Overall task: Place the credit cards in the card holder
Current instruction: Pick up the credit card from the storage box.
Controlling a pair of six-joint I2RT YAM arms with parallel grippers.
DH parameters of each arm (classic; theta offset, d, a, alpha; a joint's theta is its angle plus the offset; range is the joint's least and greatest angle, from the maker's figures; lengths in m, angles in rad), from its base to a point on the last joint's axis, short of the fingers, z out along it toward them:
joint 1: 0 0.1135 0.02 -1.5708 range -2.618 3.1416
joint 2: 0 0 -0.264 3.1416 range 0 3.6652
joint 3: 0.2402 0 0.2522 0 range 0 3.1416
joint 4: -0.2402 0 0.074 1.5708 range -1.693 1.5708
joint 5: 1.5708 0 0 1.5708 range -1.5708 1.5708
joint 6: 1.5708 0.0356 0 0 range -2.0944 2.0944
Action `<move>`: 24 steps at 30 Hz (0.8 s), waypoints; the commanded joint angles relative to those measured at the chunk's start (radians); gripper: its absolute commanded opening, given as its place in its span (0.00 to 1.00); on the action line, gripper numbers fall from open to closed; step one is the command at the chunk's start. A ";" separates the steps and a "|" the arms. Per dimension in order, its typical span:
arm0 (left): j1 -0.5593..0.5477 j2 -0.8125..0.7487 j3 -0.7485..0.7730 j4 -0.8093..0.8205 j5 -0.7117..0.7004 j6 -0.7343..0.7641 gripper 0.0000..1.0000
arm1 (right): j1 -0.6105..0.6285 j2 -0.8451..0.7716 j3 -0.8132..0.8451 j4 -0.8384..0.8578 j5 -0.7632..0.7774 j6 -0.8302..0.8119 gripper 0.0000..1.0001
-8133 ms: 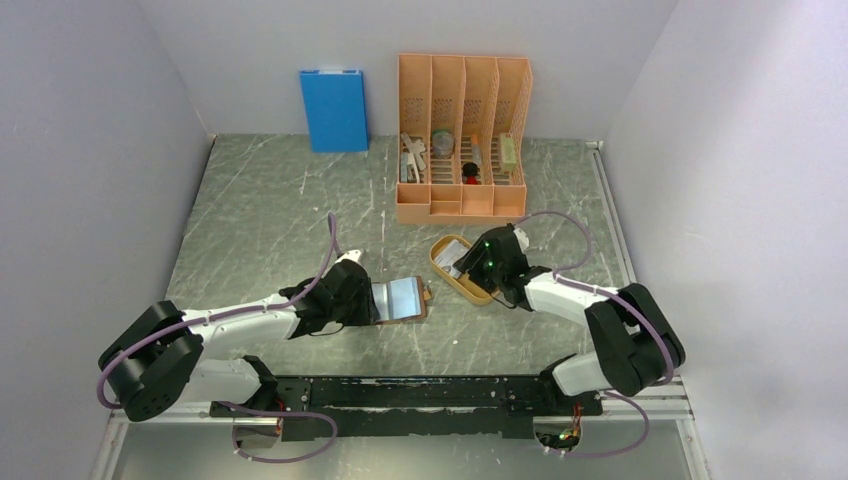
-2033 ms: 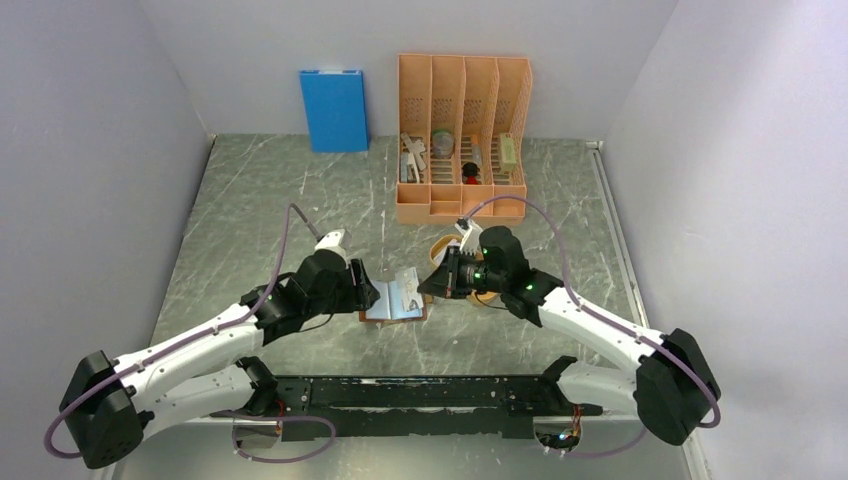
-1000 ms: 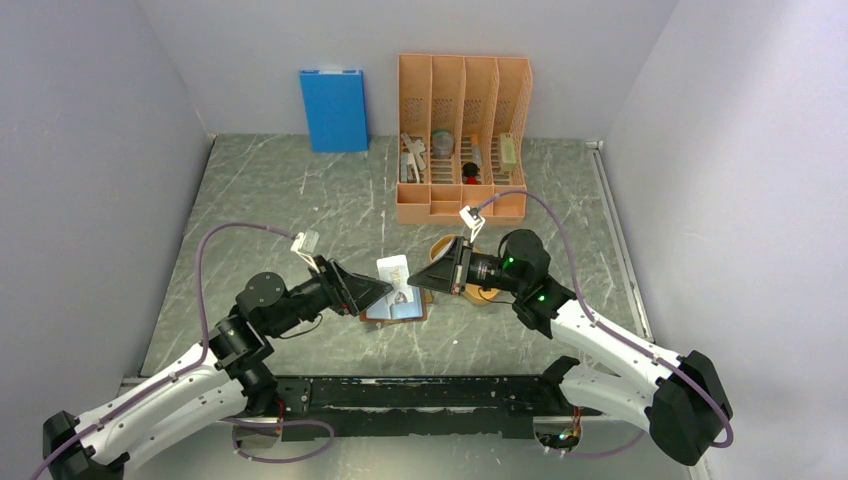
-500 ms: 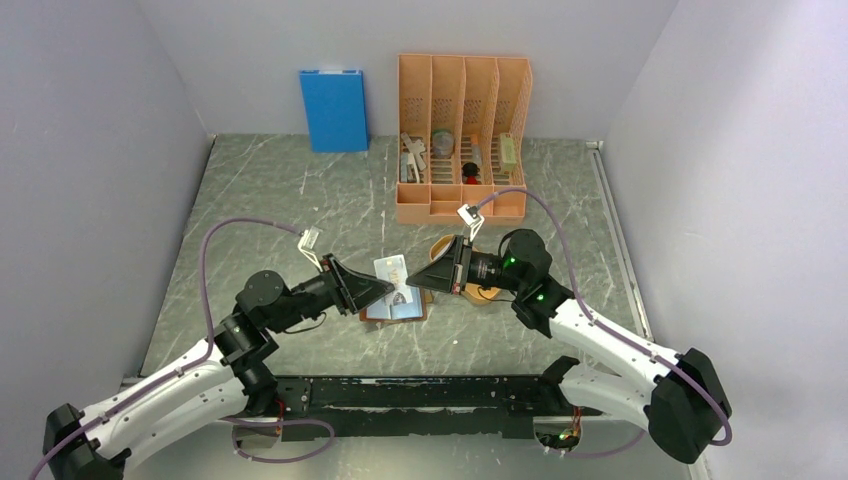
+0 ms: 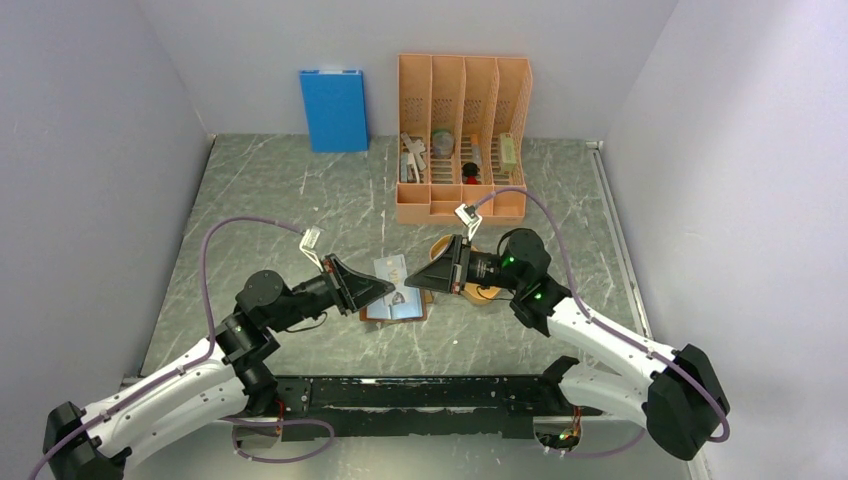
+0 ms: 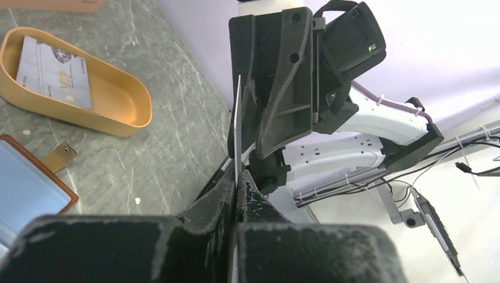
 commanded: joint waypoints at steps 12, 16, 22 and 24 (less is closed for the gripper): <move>0.008 -0.001 -0.039 0.106 0.033 -0.052 0.05 | 0.014 0.034 0.008 0.060 -0.035 0.029 0.32; 0.008 0.000 -0.052 0.149 0.044 -0.085 0.05 | 0.015 0.033 0.006 0.059 -0.030 0.026 0.33; 0.008 0.001 -0.055 0.163 0.050 -0.099 0.05 | 0.014 0.023 0.003 0.065 -0.027 0.026 0.30; 0.008 0.004 -0.059 0.173 0.052 -0.106 0.05 | 0.015 0.028 0.003 0.074 -0.034 0.028 0.25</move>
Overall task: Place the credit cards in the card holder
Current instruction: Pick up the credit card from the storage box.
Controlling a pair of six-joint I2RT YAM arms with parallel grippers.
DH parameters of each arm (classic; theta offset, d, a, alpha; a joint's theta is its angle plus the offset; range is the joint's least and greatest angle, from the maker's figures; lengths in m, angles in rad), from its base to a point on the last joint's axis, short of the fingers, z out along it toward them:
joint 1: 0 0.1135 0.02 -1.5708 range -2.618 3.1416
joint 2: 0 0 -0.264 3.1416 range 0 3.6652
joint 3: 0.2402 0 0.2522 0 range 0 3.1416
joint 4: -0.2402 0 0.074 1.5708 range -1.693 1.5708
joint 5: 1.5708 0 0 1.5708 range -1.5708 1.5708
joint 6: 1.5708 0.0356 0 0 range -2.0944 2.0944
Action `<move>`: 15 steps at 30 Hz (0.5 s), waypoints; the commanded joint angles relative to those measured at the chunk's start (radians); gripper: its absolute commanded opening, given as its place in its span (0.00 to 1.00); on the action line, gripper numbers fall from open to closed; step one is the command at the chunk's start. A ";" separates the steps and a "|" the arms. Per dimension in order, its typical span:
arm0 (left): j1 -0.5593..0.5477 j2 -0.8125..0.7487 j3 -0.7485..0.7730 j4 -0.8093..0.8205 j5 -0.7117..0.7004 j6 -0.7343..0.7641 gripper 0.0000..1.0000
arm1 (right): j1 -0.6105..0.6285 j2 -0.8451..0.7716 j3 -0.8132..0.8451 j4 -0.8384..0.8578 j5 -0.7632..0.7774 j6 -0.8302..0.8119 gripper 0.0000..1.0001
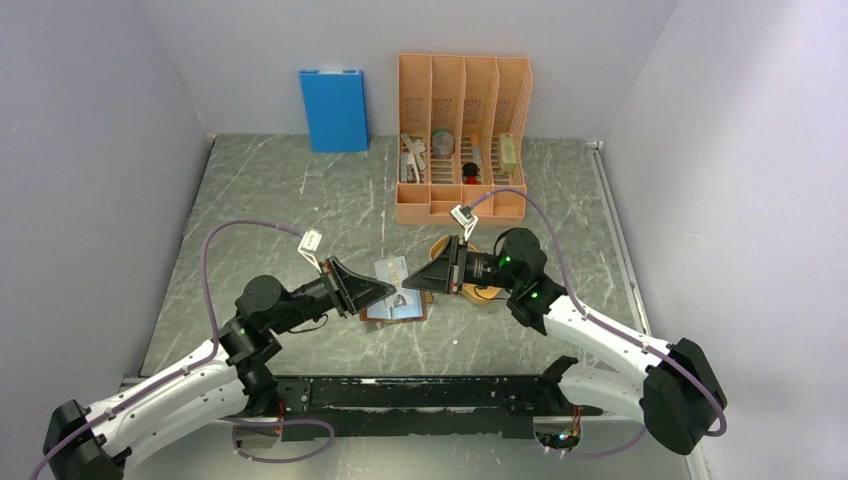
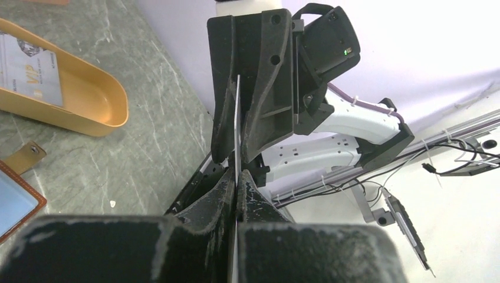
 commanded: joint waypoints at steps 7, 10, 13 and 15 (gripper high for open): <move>0.008 0.010 -0.008 0.061 0.029 -0.013 0.05 | 0.006 -0.023 -0.002 0.065 -0.014 0.007 0.00; 0.008 -0.001 0.031 -0.085 -0.012 0.047 0.35 | 0.006 -0.052 0.015 -0.018 0.029 -0.042 0.00; 0.008 -0.016 0.120 -0.355 -0.132 0.154 0.64 | 0.006 -0.099 0.083 -0.289 0.191 -0.187 0.00; 0.008 -0.005 0.176 -0.514 -0.209 0.225 0.67 | 0.006 -0.107 0.119 -0.473 0.369 -0.254 0.00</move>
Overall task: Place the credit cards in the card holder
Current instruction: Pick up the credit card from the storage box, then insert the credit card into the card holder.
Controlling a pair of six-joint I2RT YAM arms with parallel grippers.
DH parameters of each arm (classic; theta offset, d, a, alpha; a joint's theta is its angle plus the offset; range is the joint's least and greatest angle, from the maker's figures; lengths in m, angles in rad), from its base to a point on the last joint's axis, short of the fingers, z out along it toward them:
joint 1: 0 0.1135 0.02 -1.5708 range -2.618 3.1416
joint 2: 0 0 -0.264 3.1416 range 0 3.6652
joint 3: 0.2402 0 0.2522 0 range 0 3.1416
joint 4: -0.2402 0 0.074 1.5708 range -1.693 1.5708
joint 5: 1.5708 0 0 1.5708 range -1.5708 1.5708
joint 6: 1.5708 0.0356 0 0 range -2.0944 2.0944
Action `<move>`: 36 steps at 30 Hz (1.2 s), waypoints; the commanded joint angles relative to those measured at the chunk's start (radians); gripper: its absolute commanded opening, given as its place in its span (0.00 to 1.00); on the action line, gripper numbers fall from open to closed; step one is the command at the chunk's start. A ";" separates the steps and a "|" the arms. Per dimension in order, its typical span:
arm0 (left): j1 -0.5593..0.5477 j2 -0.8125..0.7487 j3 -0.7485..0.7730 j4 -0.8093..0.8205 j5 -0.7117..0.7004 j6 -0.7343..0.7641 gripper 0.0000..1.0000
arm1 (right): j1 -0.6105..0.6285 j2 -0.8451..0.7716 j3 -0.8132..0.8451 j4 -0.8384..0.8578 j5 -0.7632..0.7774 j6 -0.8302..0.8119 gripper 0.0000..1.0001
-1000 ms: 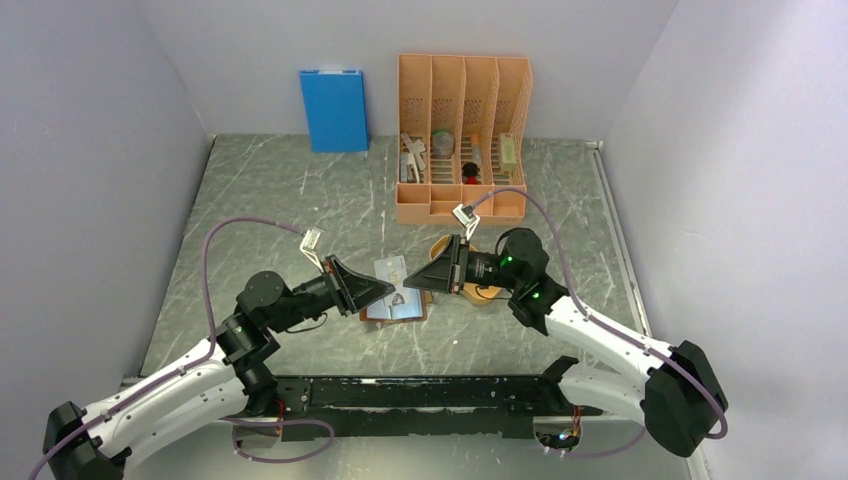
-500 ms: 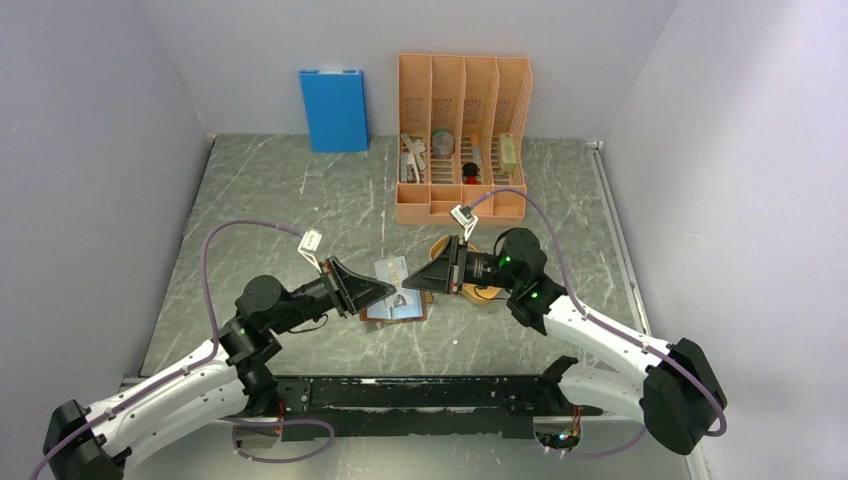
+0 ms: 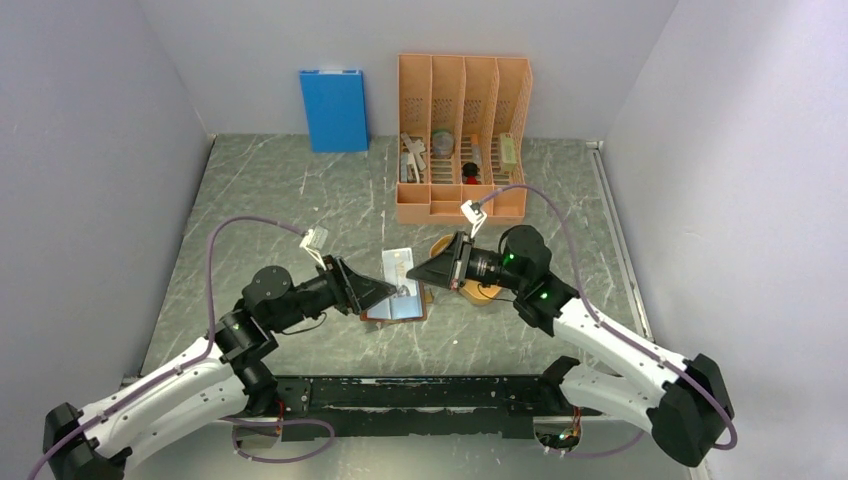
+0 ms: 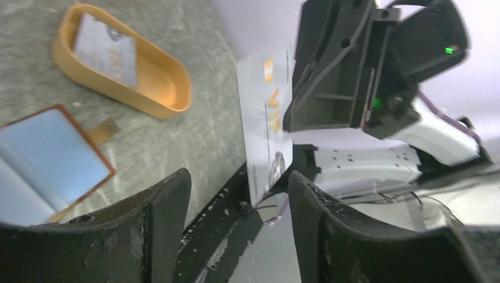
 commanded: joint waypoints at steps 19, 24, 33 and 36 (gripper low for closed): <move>0.001 0.424 0.085 -0.341 -0.288 0.193 0.27 | 0.040 0.275 0.029 -0.298 0.355 -0.140 0.00; 0.001 0.470 0.051 -0.360 -0.355 0.179 0.20 | 0.043 0.359 0.031 -0.244 0.331 -0.129 0.00; 0.001 0.534 0.018 -0.353 -0.402 0.163 0.14 | 0.045 0.474 0.068 -0.207 0.299 -0.147 0.00; 0.001 0.550 0.016 -0.356 -0.408 0.160 0.13 | 0.047 0.504 0.074 -0.188 0.286 -0.152 0.00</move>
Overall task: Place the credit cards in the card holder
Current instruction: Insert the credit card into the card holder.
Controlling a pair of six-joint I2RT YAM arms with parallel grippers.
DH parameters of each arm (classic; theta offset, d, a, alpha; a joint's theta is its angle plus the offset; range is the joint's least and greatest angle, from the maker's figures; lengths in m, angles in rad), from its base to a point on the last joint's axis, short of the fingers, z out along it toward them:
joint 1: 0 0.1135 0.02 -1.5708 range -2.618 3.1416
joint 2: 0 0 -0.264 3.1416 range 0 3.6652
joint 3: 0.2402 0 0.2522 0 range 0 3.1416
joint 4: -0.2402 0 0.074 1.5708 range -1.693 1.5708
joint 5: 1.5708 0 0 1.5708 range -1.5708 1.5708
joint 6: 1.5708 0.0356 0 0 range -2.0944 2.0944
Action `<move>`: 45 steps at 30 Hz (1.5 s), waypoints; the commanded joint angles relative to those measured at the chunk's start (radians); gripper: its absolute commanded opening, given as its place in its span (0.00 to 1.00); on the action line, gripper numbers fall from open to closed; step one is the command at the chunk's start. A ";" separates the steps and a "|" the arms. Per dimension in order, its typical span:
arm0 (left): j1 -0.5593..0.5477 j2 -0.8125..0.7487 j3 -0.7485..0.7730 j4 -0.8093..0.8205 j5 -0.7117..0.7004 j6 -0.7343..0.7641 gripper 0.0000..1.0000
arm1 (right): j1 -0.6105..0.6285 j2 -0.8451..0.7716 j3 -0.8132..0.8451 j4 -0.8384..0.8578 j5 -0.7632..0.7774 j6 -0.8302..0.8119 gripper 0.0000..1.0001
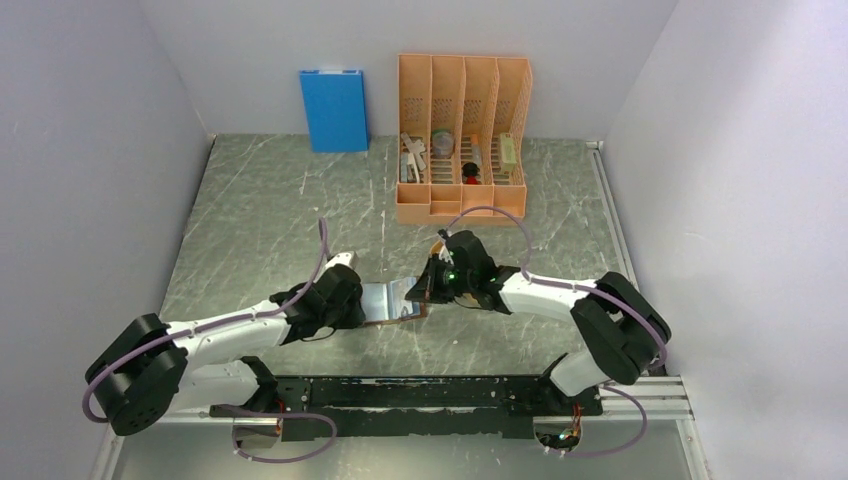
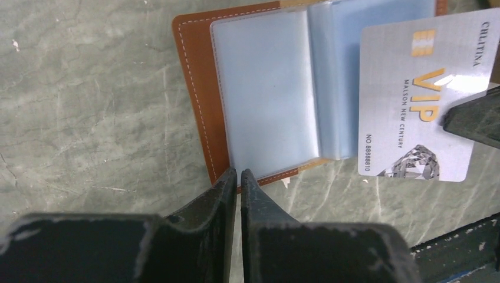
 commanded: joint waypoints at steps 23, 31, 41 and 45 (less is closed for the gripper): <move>0.001 0.037 -0.024 0.010 -0.029 -0.013 0.10 | 0.019 0.176 0.066 0.119 -0.054 0.001 0.00; 0.001 0.036 -0.029 0.008 -0.029 -0.012 0.10 | 0.021 0.198 0.065 0.121 -0.020 0.012 0.00; 0.001 0.042 -0.029 0.003 -0.035 -0.009 0.09 | 0.021 0.222 0.066 0.138 0.037 0.011 0.00; 0.002 0.044 -0.029 0.004 -0.034 -0.009 0.09 | 0.021 0.233 0.067 0.155 0.039 0.014 0.00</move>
